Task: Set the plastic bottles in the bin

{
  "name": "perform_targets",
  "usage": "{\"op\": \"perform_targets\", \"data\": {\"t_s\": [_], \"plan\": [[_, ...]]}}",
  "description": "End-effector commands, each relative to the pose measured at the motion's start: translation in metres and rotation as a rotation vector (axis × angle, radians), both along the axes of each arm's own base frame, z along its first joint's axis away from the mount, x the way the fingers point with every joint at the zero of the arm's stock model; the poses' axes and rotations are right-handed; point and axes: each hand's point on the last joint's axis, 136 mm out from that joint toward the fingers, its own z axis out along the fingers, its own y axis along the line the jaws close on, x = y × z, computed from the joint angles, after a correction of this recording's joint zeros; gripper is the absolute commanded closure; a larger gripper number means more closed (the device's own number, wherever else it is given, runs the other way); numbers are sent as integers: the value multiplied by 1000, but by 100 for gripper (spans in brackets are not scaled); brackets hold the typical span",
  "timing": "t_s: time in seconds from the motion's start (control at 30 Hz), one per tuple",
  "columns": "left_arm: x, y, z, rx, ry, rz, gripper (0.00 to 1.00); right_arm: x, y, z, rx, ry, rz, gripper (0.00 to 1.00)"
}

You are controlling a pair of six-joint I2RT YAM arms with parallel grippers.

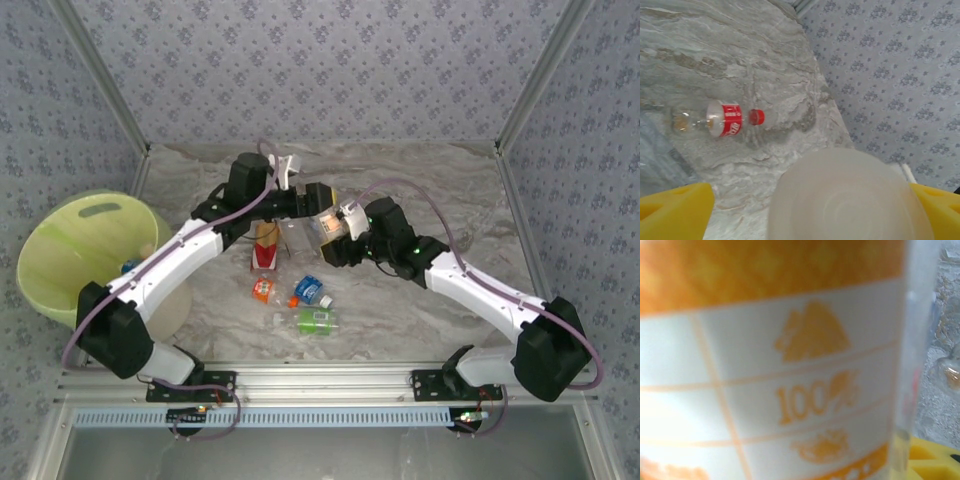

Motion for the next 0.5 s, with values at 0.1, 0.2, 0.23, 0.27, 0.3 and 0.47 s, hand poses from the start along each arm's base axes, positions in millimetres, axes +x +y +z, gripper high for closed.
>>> {"op": "perform_targets", "data": {"t_s": [0.1, 0.2, 0.23, 0.27, 0.3, 0.47], "plan": [[1, -9, 24, -37, -29, -19, 25, -1, 18, 39, 104, -81, 44, 49], [0, -9, 20, -37, -16, -17, 37, 1, 20, 44, 132, -91, 35, 49], [0, -8, 20, -35, -16, -17, 42, 1, 21, 46, 140, -94, 34, 49], [0, -8, 20, -32, -17, -13, 45, 1, 21, 47, 144, -96, 33, 49], [0, -7, 20, -29, -16, -11, 49, 1, 22, 46, 145, -96, 33, 48], [1, 1, 19, -20, -21, 33, 59, 3, 21, 46, 138, -103, 22, 44]]}}
